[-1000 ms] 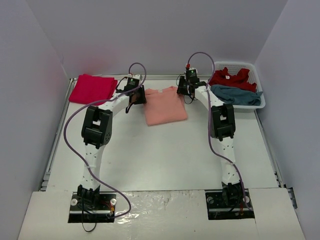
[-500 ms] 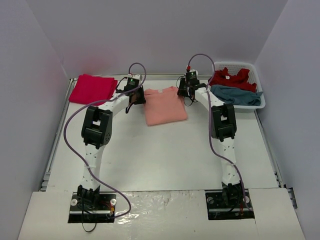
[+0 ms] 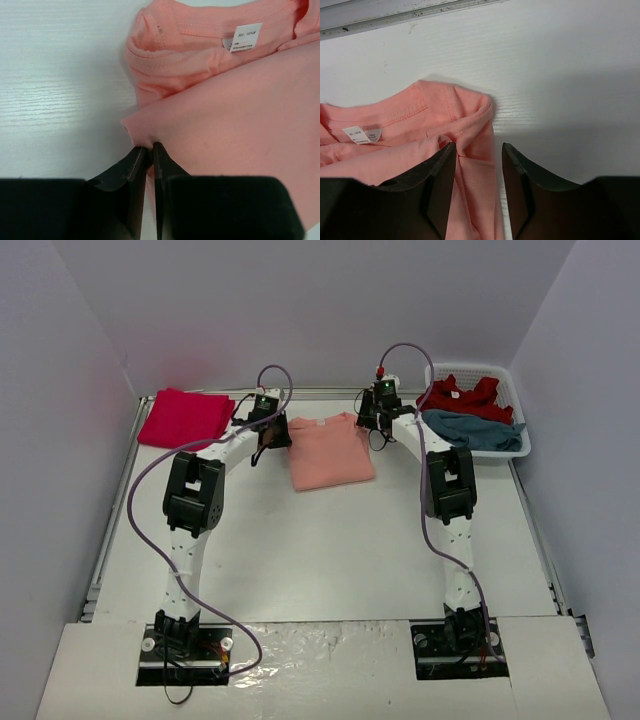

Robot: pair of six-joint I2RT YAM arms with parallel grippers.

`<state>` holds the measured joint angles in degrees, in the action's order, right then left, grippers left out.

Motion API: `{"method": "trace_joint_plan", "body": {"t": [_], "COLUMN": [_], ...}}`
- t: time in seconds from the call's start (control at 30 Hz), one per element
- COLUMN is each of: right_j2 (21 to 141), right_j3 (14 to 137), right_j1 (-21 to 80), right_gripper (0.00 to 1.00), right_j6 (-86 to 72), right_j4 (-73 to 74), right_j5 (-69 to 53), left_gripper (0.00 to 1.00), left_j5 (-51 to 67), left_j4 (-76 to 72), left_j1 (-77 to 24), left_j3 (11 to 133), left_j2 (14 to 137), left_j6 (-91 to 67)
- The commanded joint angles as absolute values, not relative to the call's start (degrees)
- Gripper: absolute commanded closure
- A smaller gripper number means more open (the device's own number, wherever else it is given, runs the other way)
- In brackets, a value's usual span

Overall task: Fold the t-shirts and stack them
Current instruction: Smooth out wrinkles on the folded tshirt

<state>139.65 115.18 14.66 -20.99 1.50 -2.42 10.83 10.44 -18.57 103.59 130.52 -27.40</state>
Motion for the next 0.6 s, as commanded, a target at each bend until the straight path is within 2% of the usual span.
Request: {"method": "trace_joint_plan", "body": {"t": [0.0, 0.57], "right_j2": [136.1, 138.9], "right_j3": [115.3, 116.2], "right_j1": [14.7, 14.7], "right_gripper": [0.62, 0.66], "right_j6": [-21.5, -22.0], "right_j4": [0.5, -2.1], "right_j5": [-2.9, -9.4], "left_gripper": [0.91, 0.92], "left_j5": [11.1, 11.5], "left_j4": [9.8, 10.4], "left_j1": [-17.9, -17.8], "left_j3": [106.4, 107.0], "left_j2": [130.3, 131.0], "left_j6": [-27.1, -26.8]}}
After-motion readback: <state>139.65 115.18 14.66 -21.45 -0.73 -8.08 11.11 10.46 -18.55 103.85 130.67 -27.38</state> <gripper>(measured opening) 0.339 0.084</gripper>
